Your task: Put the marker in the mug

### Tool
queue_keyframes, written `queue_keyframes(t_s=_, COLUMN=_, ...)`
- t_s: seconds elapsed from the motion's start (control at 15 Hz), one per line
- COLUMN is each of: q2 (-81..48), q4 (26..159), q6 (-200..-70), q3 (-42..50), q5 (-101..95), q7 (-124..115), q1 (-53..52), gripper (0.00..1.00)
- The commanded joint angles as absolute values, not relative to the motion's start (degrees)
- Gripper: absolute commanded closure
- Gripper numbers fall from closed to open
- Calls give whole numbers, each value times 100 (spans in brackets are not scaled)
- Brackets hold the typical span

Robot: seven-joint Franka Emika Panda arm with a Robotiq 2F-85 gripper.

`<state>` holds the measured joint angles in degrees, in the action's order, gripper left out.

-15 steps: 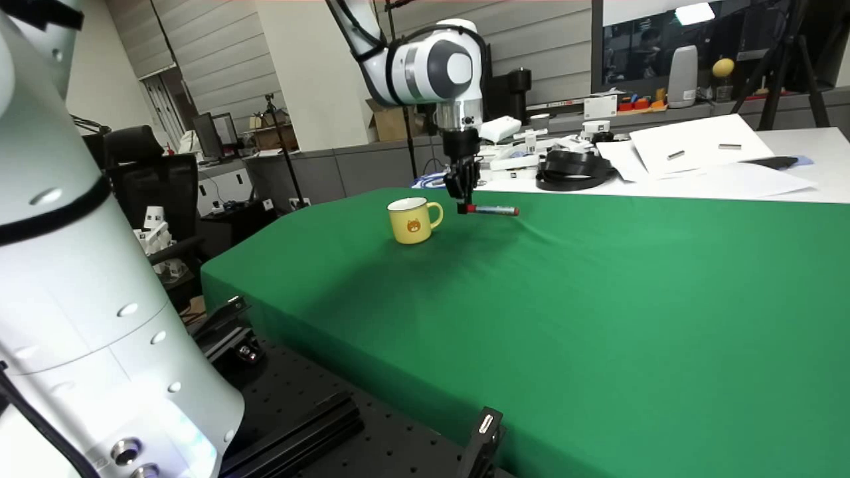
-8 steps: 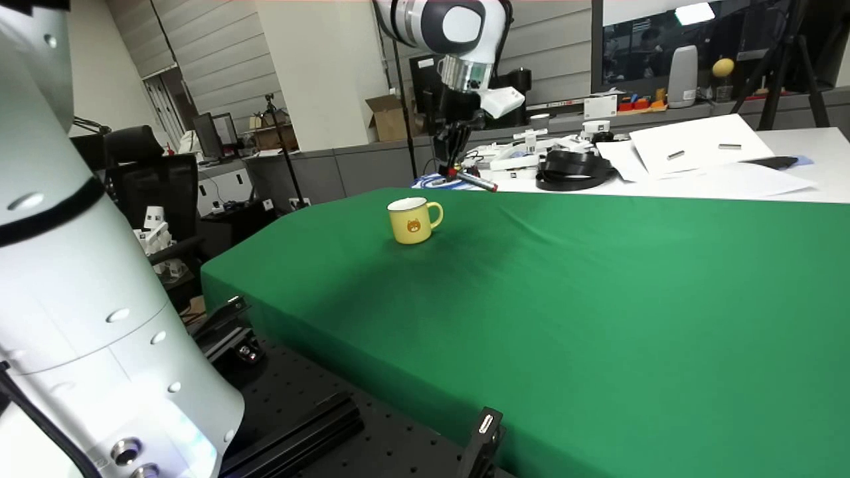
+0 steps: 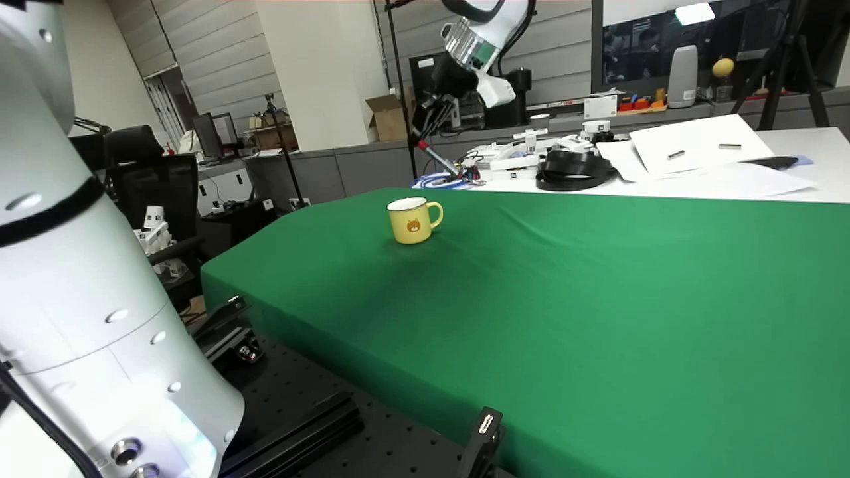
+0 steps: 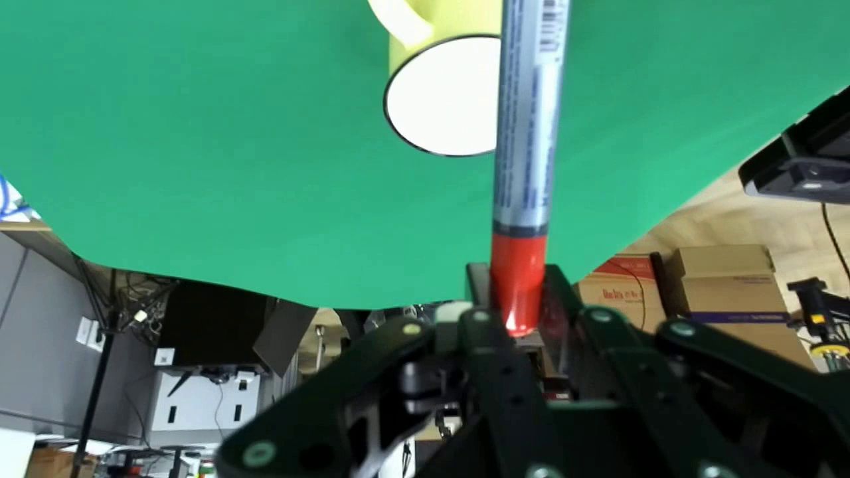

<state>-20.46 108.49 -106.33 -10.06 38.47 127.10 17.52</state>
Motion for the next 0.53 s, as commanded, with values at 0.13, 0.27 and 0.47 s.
queue_keyframes(t_s=0.13, q2=-1968, q4=10600, q6=-9615, q3=-549, q5=4218, q7=12877, q1=1385, gripper=95)
queue_keyframes(t_s=0.27, q2=-2009, q4=10600, q6=-9550, q3=-491, q5=4202, q7=12863, q1=1232, gripper=95)
queue_keyframes(t_s=0.47, q2=-2106, q4=10579, q6=-9544, q3=-484, q5=4198, q7=12839, q1=999, gripper=95)
